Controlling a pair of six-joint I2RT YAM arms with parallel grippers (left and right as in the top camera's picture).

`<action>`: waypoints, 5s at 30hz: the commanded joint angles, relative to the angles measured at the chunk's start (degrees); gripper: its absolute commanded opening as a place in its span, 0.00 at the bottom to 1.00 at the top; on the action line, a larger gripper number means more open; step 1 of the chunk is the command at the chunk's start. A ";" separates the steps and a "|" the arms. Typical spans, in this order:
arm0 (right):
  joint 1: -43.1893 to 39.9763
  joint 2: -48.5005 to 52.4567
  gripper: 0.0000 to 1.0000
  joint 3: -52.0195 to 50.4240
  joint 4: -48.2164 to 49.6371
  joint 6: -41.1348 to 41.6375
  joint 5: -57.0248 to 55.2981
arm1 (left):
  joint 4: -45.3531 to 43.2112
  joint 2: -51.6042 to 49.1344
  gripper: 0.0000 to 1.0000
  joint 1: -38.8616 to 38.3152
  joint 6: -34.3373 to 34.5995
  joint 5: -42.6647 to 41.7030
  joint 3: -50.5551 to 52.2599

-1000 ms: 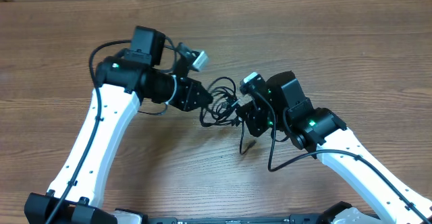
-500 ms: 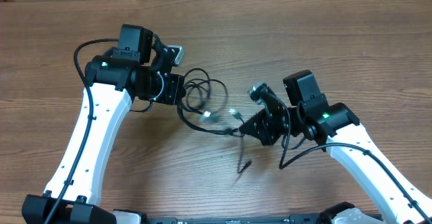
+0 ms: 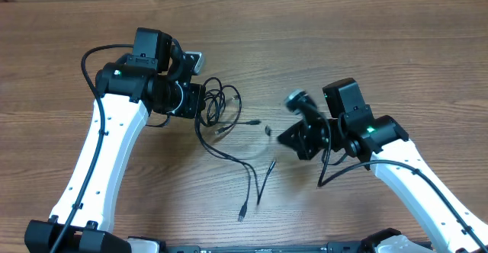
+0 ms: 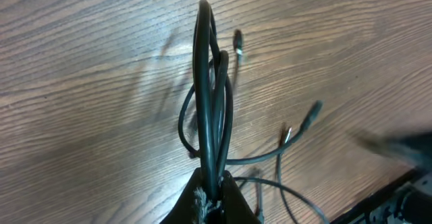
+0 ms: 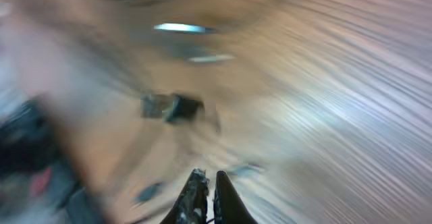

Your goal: Untangle cables

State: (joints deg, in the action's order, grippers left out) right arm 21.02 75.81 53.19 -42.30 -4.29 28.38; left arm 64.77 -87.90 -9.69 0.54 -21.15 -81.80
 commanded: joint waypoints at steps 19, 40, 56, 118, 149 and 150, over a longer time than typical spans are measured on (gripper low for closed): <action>-3.08 -0.20 0.77 0.02 -3.13 22.49 -16.72 | 0.81 0.46 0.04 0.22 -18.40 -21.75 -0.85; -3.08 -0.20 0.74 0.02 -3.52 22.47 -16.72 | 1.86 -11.65 0.86 0.28 -1.88 -0.68 -0.85; -3.08 -0.20 0.73 0.02 -3.52 22.27 -16.72 | -0.81 -12.22 0.75 -2.36 -1.49 3.32 -0.81; -3.08 -0.20 0.73 0.02 1.31 20.00 -9.75 | -8.41 -4.15 0.04 -14.19 -8.74 -11.30 -4.74; -3.02 -0.20 0.75 0.02 32.89 36.28 21.49 | -6.78 -1.36 0.04 -5.40 -15.56 -60.00 -4.72; -3.02 -0.20 0.74 0.02 32.79 36.28 21.53 | -6.99 -1.40 0.04 -5.40 -15.58 -60.94 -4.70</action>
State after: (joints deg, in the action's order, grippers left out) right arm 18.00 75.81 53.15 -9.87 28.73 49.19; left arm 58.35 -89.17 -14.63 -13.58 -75.46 -86.17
